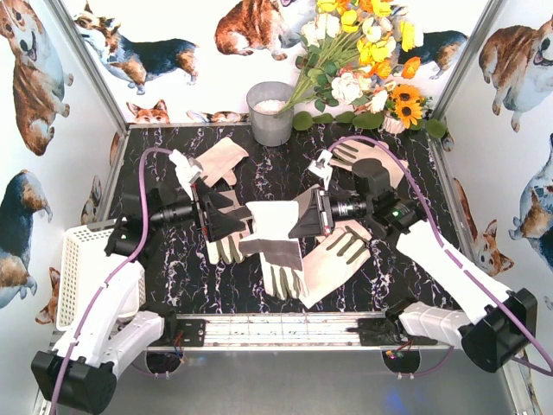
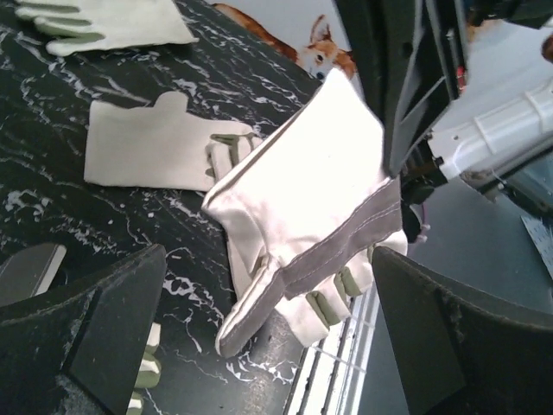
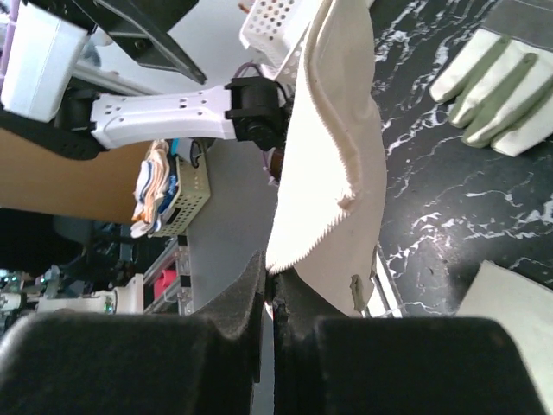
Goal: Put the gloves into the storage basket
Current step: Pick up the glove from the center of the board, then place the glove at the center of the board.
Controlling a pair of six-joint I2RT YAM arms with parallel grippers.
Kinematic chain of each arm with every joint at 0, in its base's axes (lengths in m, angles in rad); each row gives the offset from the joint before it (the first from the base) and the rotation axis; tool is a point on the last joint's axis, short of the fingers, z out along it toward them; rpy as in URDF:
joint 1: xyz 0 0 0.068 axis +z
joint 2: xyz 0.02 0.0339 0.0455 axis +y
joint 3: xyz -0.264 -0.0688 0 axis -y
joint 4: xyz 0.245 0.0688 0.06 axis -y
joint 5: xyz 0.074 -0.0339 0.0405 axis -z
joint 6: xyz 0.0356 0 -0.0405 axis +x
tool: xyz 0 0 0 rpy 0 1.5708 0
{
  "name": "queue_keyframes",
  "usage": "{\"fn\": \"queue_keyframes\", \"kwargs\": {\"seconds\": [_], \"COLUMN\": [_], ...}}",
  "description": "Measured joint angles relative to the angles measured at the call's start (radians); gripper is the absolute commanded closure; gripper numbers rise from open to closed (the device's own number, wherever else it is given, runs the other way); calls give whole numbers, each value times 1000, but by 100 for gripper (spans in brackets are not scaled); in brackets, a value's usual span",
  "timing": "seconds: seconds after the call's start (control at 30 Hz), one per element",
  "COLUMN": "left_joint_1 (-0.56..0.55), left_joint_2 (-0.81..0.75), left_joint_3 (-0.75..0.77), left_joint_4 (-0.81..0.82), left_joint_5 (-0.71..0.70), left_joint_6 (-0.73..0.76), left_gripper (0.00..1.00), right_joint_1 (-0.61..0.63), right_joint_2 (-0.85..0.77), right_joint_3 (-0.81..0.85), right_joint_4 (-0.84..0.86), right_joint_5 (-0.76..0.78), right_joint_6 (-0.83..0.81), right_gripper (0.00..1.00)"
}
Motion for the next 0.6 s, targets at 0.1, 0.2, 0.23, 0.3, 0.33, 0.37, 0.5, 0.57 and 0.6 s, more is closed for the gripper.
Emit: {"fn": "queue_keyframes", "kwargs": {"seconds": [0.1,0.2,0.23,0.3,0.33,0.37,0.5,0.57,0.6], "left_joint_1": [-42,-78,-92,-124,-143,-162,-233,-272,-296], "left_joint_2": [16,51,65,97,118,142,241,287,310], "left_joint_3": [87,163,183,221,245,270,375,422,444], "left_joint_4": [-77,-135,-149,-183,-210,-239,-348,-397,-424], "left_joint_5": [16,19,18,6,-5,-19,-54,-60,-62], "left_joint_6": [46,91,105,139,162,187,277,314,334], "left_gripper": [0,0,0,0,0,0,0,0,0], "right_joint_1": [0,2,5,7,10,14,34,42,45], "right_joint_2": [-33,-38,-38,-38,-38,-38,-31,-23,-19], "right_joint_3": [-42,-49,-49,-49,-49,-49,-49,-48,-48], "right_joint_4": [58,87,92,98,100,100,84,66,55], "right_joint_5": [-38,-66,-73,-82,-85,-86,-92,-93,-94], "right_joint_6": [42,67,71,74,74,74,62,50,42], "right_gripper": [100,100,100,100,100,100,100,100,100]}}
